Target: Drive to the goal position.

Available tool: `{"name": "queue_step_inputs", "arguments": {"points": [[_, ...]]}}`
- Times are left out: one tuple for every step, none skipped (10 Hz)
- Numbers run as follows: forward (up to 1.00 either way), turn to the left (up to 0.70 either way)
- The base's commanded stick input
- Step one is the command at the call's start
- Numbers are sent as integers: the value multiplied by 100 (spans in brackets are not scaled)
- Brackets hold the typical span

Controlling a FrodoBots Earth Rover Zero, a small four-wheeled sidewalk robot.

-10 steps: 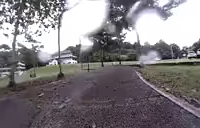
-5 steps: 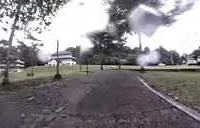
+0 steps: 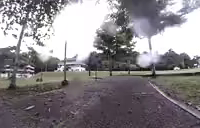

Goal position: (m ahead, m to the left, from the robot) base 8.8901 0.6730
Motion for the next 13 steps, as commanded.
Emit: {"name": "queue_step_inputs", "arguments": {"points": [[70, 0], [70, 0], [70, 0], [70, 0], [70, 0], [70, 0], [70, 0], [70, 0], [70, 0], [70, 0], [70, 0], [70, 0], [70, 0]]}}
